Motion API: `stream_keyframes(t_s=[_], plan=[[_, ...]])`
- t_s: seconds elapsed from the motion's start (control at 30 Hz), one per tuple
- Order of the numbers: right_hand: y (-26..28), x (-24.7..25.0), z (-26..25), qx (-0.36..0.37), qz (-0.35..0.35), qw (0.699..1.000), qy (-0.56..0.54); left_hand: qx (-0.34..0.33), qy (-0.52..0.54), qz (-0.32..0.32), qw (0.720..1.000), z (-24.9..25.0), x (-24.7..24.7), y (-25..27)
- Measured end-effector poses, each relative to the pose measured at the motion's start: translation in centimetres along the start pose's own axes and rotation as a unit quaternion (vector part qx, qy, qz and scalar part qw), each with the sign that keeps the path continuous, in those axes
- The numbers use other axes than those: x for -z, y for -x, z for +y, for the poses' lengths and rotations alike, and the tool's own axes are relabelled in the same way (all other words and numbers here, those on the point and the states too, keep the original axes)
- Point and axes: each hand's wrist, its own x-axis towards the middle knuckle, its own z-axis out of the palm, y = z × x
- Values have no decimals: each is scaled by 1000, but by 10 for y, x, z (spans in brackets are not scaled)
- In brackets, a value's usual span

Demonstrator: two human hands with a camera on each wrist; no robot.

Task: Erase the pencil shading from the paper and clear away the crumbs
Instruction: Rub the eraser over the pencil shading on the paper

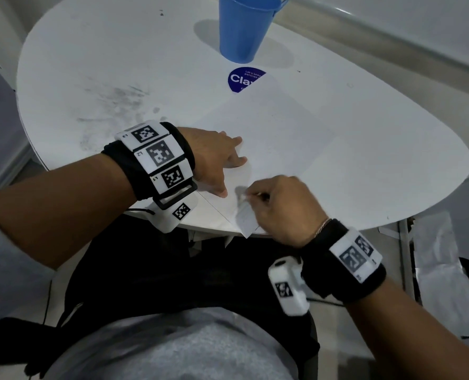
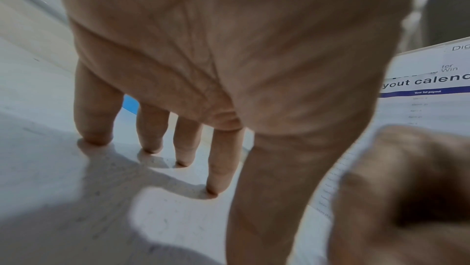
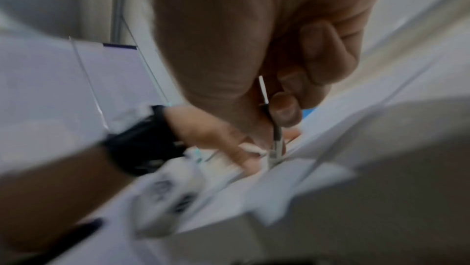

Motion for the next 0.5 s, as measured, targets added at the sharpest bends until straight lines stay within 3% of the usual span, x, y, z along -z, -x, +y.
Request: stream_keyframes(t_s=[0.1,0.23,0.4,0.5], plan=[[11,-4,-9,38,-57,997,-32,-3,-3,-2,1000,-1,2,0],[-12,5,13,-34,48,998,-23,1,5,6,1000,-1,0,0],[8,-10,-9,33,-34,998,-33,1,-14,3,1000,1,1,0],[-11,2,8,-30,35,998,-37,5,-2,8,1000,1,0,0]])
